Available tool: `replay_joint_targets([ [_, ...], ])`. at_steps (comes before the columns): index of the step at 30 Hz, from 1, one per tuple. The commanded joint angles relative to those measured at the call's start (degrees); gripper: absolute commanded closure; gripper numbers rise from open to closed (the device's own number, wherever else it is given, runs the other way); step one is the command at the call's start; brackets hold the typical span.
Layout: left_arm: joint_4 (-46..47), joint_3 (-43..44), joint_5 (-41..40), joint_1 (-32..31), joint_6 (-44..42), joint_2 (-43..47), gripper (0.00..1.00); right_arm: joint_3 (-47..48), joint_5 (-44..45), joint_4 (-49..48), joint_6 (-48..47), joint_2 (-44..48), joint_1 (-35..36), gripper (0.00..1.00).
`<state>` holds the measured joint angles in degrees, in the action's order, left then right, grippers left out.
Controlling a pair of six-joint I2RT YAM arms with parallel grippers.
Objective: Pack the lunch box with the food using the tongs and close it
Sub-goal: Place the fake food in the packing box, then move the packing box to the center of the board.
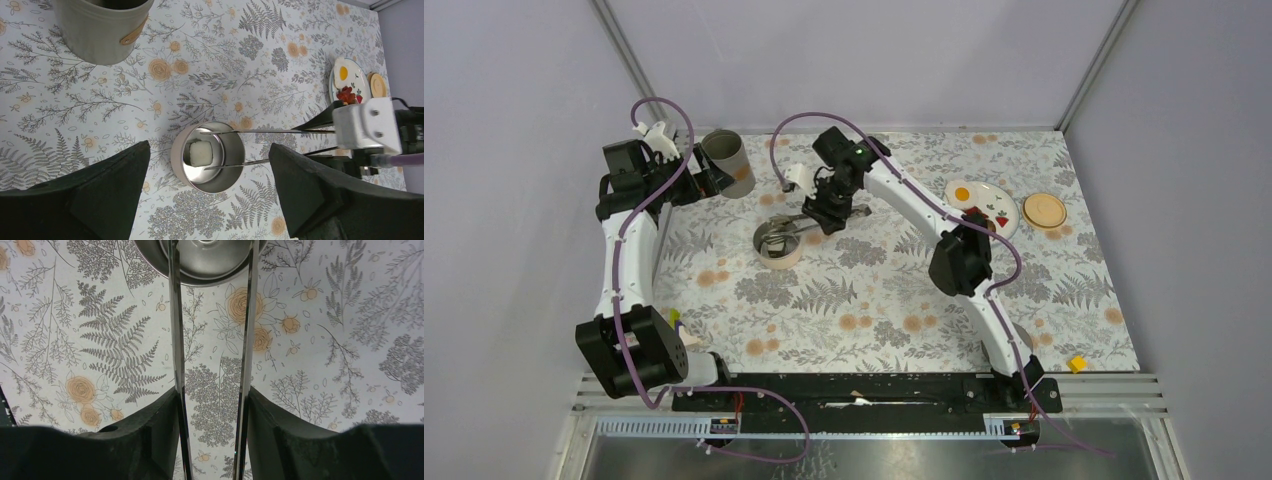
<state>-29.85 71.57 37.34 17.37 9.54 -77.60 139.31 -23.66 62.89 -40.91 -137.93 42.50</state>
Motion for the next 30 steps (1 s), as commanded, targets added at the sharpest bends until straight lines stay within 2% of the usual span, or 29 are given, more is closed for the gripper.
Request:
replay_joint_targets([
  [1,2.9,-0.4,1.8,0.3,0.2,1.4,0.01,0.6,-2.7,0.1,2.4,9.7,-2.1,0.48],
  [9,2.9,-0.7,3.8,0.2,-0.5,1.3,0.01,-6.5,-5.0,0.4,4.4,18.6,-12.2,0.49],
  [20,2.2,-1.9,5.2,0.3,-4.4,1.2,0.01,-25.7,-5.5,-1.3,0.6,30.4,-28.6,0.49],
  [25,5.9,-0.5,9.2,5.0,-1.6,-3.7,0.01,-33.9,-5.7,-4.1,-0.2,35.1,-31.9,0.49],
  [30,13.8,6.9,6.0,7.5,5.8,-12.3,0.01,-37.0,-6.0,-4.5,-0.8,36.6,-33.3,0.49],
])
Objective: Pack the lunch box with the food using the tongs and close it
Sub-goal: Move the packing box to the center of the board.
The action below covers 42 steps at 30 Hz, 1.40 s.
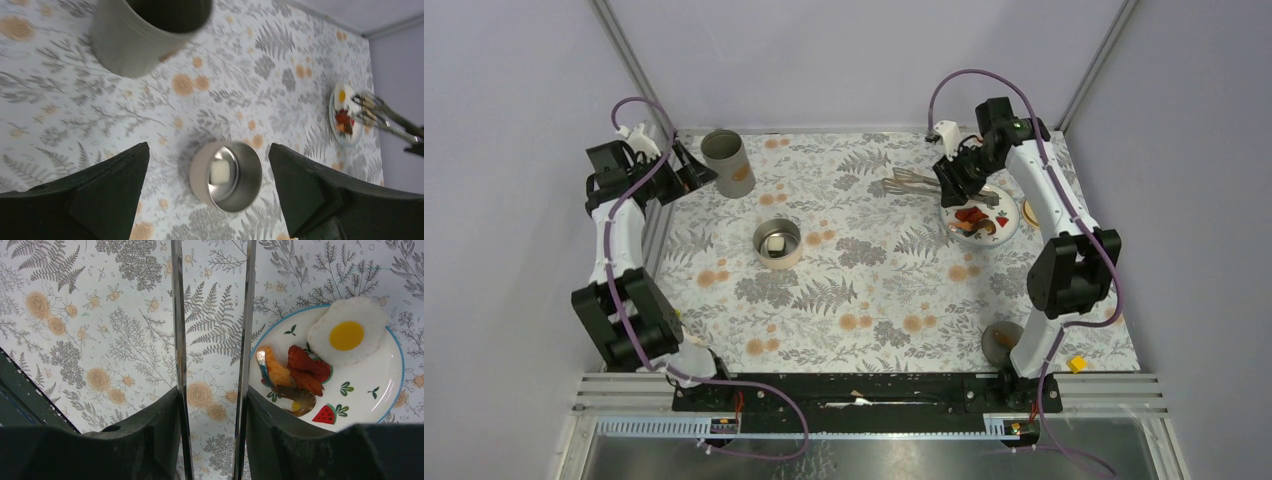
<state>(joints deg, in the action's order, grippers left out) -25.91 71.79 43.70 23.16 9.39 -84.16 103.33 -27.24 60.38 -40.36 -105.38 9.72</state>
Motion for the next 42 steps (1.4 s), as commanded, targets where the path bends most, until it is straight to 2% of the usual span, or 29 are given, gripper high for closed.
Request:
replay_joint_targets([
  [1,11.8,8.3,-0.8,1.8,7.7,-7.6,0.01,-1.2,-2.7,-2.0,-1.4,4.1,-0.8,0.49],
  [8,26.3,17.5,-10.7,1.8,18.9,-20.8,0.01,-1.9,-2.9,-2.0,-1.3,4.8,-1.4,0.49],
  [10,30.7,20.2,-11.6,1.8,22.9,-25.7,0.01,-2.1,-2.9,-2.0,-1.3,4.9,-1.5,0.48],
  [15,34.8,27.1,-13.7,1.0,27.7,-35.7,0.01,-2.8,-2.8,-1.9,-1.2,4.8,-1.6,0.48],
  [18,39.1,27.3,-15.3,0.1,30.0,-39.3,0.01,-3.3,-2.7,-1.9,-1.1,4.8,-1.6,0.48],
  [23,43.0,30.8,-13.5,-1.4,35.5,-47.0,0.01,-3.7,-2.0,-1.8,-1.4,5.4,-1.8,0.48],
  [29,48.2,36.6,-5.4,-1.9,45.5,-56.4,0.01,-4.8,-0.9,0.3,-2.6,6.7,-2.7,0.48],
  [37,60.0,23.5,-0.4,-6.0,54.0,-52.4,0.01,-8.4,0.6,0.9,-5.6,8.6,-8.5,0.48],
  [42,63.8,15.6,0.3,-9.0,56.5,-48.9,0.01,-9.6,1.6,0.8,-8.1,8.6,-14.5,0.48],
])
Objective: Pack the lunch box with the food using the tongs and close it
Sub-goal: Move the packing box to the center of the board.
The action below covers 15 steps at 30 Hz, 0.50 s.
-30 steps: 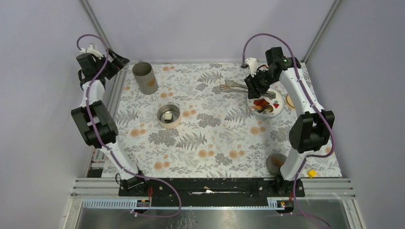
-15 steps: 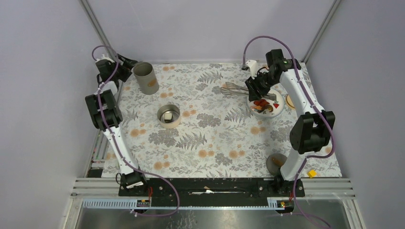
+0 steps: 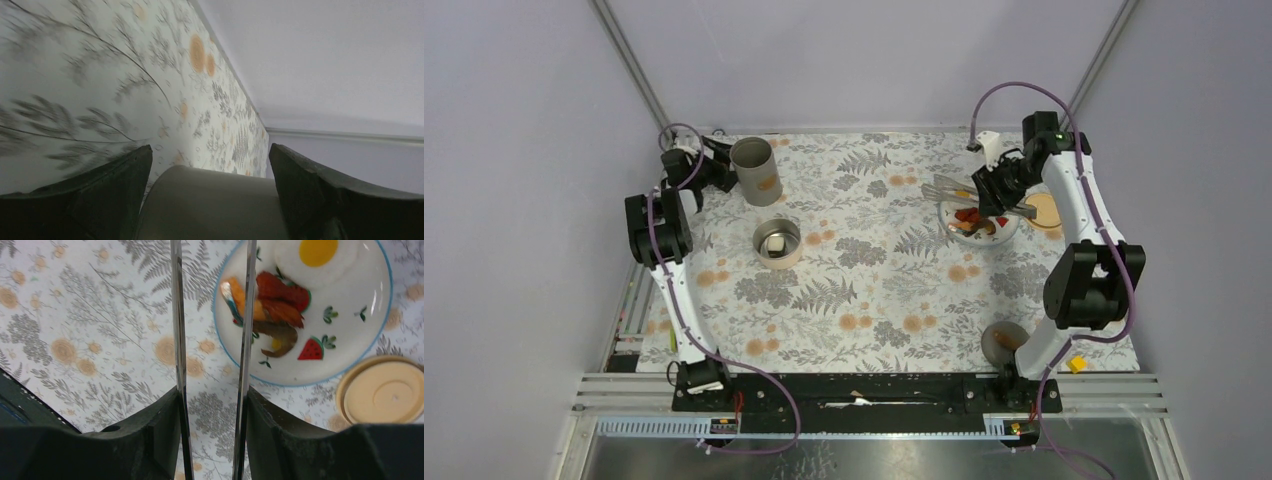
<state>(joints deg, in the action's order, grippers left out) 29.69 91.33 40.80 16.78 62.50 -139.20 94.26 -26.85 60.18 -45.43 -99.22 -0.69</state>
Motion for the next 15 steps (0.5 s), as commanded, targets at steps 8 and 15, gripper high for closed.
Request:
replay_joint_targets([
  [8,7.2,-9.1,2.0,-7.6,0.2,9.5,0.01,-3.0,5.7,-3.8,2.2,2.9,-6.4,0.49],
  [15,-3.8,-9.2,0.9,-8.9,-11.9,15.2,0.01,-2.3,10.0,-5.0,4.7,2.0,-6.5,0.49],
])
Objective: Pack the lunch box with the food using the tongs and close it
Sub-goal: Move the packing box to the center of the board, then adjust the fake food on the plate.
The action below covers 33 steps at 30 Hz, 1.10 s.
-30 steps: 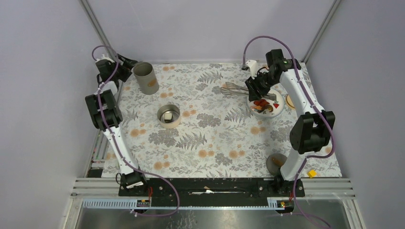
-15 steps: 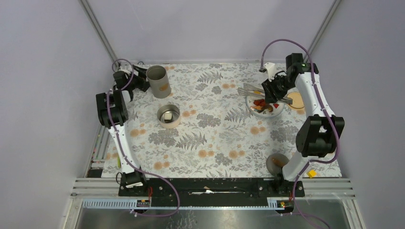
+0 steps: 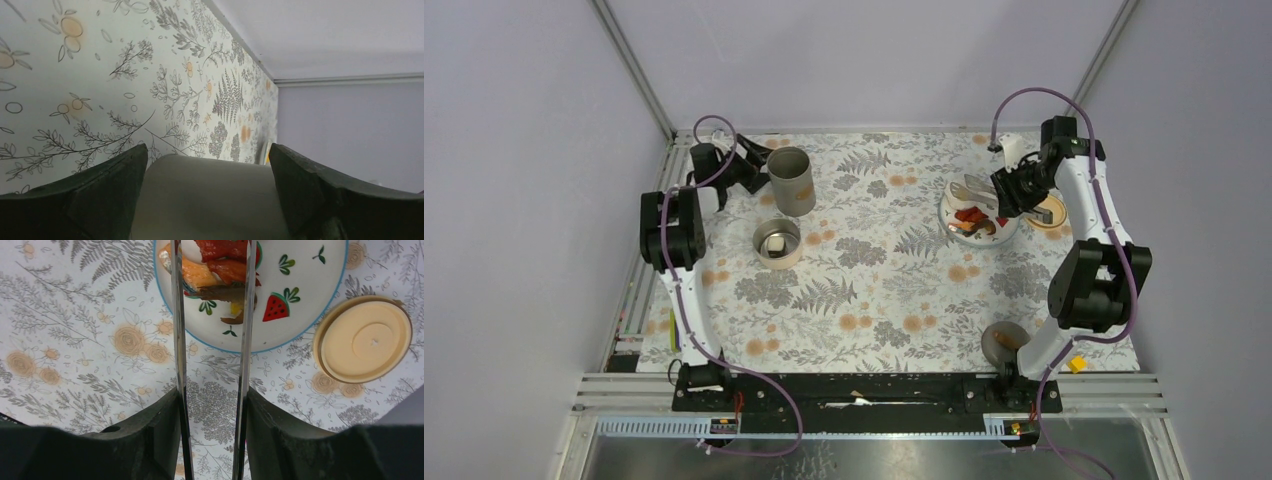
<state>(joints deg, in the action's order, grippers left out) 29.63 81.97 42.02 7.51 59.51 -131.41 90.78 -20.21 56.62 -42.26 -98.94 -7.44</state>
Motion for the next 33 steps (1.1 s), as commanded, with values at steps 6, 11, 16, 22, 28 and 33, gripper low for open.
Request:
replay_joint_targets([
  [6,-9.3,-2.0,0.0,1.7,-15.3,13.0,0.01,2.5,3.6,0.9,-1.1,-0.8,-1.9,0.49],
  [11,-9.9,-4.5,0.9,2.7,-17.1,15.8,0.01,5.9,-2.5,6.2,-3.3,-4.4,-6.2,0.50],
  [16,-12.1,-5.5,1.2,3.3,-20.1,18.9,0.01,9.3,-9.7,11.2,-3.9,-6.8,-10.0,0.51],
  [22,-15.2,-6.2,0.5,3.3,-24.2,24.2,0.01,15.8,-21.6,20.4,-3.5,-13.6,-15.4,0.52],
  [28,-18.4,-6.8,-0.2,3.9,-27.6,29.3,0.01,17.3,-22.9,19.3,-0.6,-16.7,-18.0,0.54],
  [33,-19.6,-8.2,0.1,3.9,-28.9,33.6,0.01,18.6,-20.0,16.2,2.1,-18.4,-18.1,0.55],
])
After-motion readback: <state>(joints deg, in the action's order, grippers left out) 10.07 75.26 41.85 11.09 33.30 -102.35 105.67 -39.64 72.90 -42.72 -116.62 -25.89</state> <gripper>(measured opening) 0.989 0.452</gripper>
